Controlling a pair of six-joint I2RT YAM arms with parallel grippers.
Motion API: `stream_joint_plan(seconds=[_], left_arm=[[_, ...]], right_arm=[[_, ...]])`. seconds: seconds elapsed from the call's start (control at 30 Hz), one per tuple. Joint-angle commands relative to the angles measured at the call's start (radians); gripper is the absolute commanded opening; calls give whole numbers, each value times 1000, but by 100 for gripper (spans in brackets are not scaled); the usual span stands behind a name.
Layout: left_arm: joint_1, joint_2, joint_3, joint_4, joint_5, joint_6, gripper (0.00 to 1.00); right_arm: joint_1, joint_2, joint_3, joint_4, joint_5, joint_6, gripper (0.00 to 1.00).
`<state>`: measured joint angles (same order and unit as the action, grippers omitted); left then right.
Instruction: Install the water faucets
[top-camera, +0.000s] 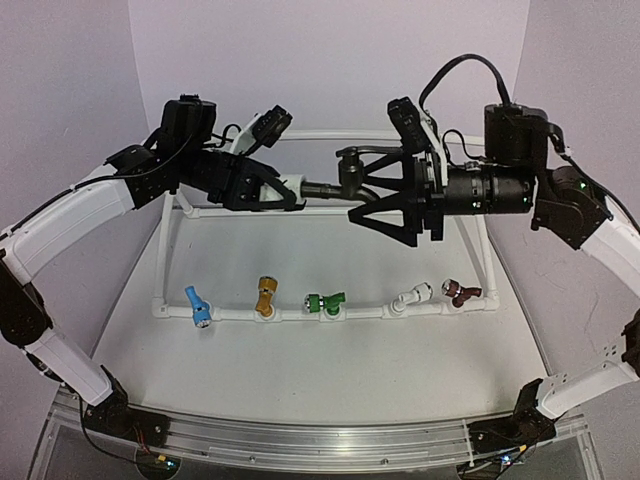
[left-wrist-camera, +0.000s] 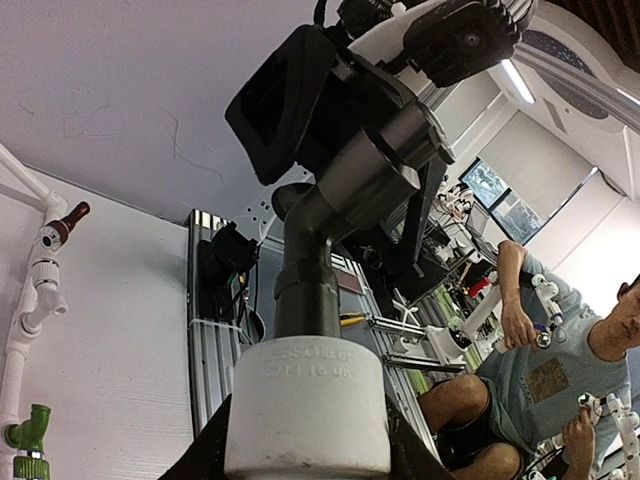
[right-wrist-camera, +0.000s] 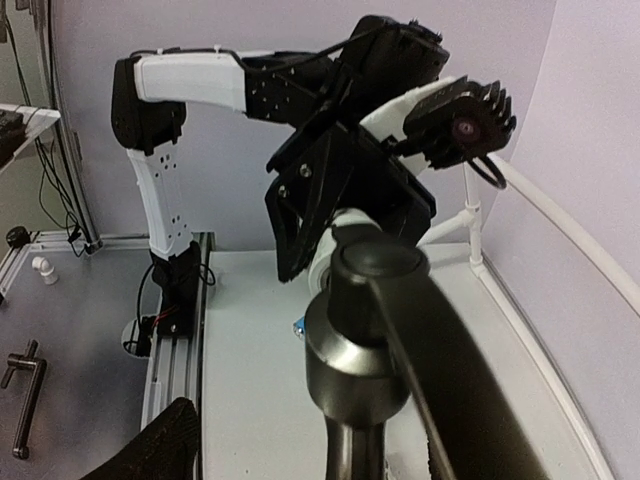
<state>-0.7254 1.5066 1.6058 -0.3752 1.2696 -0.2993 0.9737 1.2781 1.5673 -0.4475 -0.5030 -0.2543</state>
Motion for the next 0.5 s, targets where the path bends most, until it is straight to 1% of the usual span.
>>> stream_joint_plan(seconds=[0.0,0.2,0.33,0.47], left_arm=[[-3,-41,8,91,9,-31,0],[-14,-31,18,98,9,-39,0],[-25,-22,26,97,3,-34,0],[-33,-15,34,88,-8,-21,0]], right_arm=[[-2,-6,7,136,-20,56,71],[-3,17,13,151,-21,58,64],[-3,37,21,164,-43,88,58],[-2,48,25,172,-38,103,55]])
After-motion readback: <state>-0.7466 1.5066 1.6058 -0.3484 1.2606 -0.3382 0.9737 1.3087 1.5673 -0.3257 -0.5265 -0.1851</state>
